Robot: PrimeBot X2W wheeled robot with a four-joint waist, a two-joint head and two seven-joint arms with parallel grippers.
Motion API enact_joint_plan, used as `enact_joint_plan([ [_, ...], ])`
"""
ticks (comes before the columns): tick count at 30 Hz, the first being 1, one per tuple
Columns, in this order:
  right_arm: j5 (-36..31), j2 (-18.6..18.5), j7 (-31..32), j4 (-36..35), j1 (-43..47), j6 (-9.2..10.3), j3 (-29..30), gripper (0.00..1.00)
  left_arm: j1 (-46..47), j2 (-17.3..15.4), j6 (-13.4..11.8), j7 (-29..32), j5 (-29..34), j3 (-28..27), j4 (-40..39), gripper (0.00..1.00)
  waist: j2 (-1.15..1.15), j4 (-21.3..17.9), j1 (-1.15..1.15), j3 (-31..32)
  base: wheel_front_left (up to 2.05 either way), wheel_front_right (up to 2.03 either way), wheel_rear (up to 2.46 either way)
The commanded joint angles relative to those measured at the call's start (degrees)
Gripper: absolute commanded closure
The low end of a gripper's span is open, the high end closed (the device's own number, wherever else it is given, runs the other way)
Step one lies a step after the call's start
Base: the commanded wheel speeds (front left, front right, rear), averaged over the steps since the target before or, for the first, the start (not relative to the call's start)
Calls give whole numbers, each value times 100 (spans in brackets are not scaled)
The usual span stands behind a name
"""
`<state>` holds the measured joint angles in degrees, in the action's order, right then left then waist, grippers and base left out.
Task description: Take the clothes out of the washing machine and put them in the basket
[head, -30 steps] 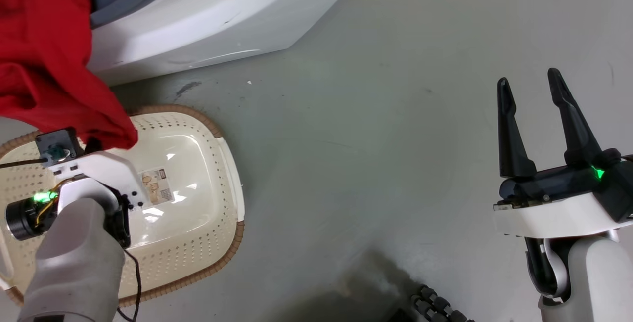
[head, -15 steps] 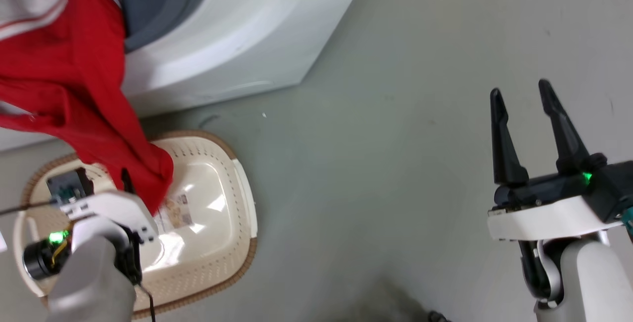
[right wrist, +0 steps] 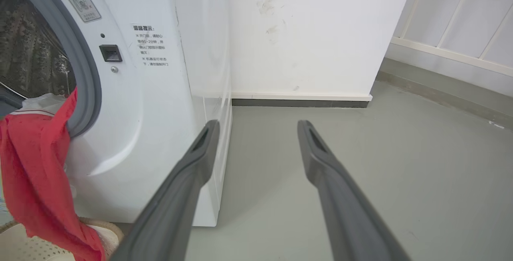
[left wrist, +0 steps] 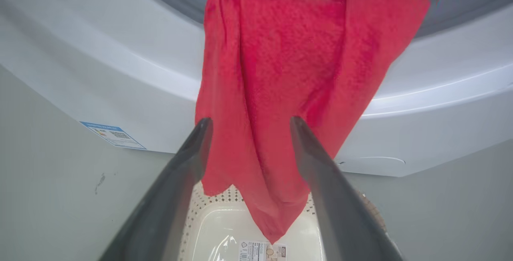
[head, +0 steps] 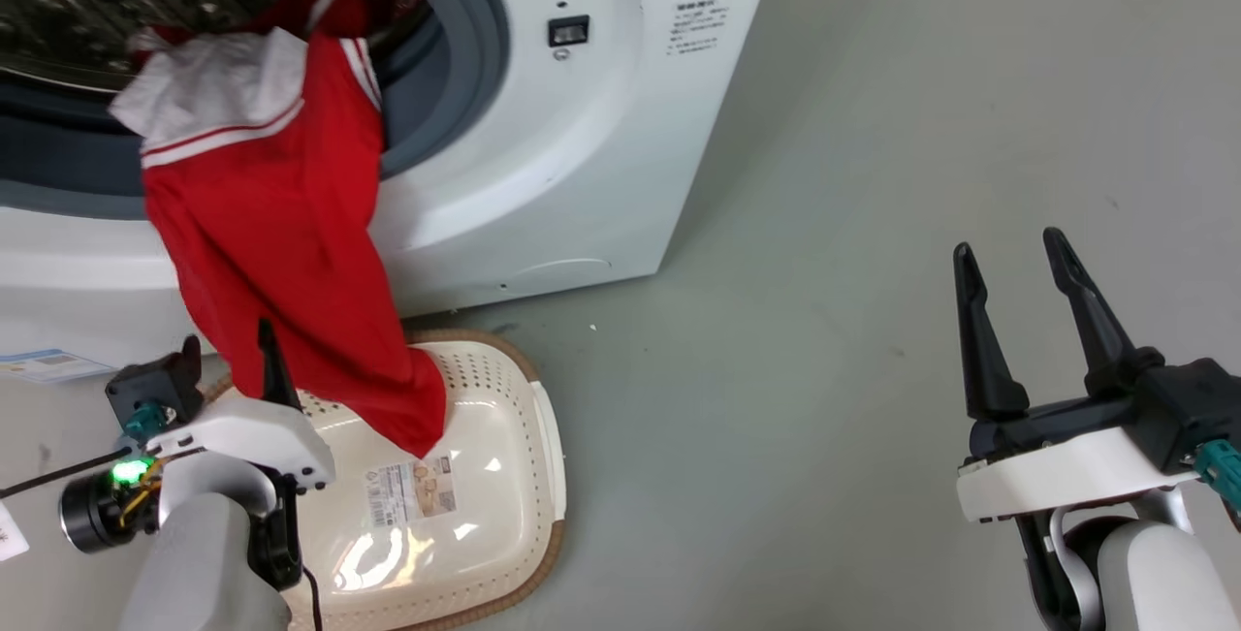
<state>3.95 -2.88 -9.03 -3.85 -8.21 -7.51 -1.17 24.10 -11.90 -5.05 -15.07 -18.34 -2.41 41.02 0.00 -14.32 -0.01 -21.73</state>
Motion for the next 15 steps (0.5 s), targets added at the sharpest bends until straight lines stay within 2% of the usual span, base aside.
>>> enact_joint_plan([
  [1, -20, 0, 34, -50, 92, 4, -17, 0, -31, -5, 24, -15, 138, -29, -197, 0, 0, 81, 1, 124, 0, 0, 0],
  [7, 57, 1, 70, -76, 126, 4, -63, 0, 460, -263, 210, 16, 388, 144, -41, 0, 0, 3, 1, 51, 0, 0, 0],
  [15, 250, 1, -23, 20, -46, 4, -130, 0, 1532, -822, 500, 961, 610, 456, 690, 0, 0, -357, 1, -355, 0, 0, 0],
])
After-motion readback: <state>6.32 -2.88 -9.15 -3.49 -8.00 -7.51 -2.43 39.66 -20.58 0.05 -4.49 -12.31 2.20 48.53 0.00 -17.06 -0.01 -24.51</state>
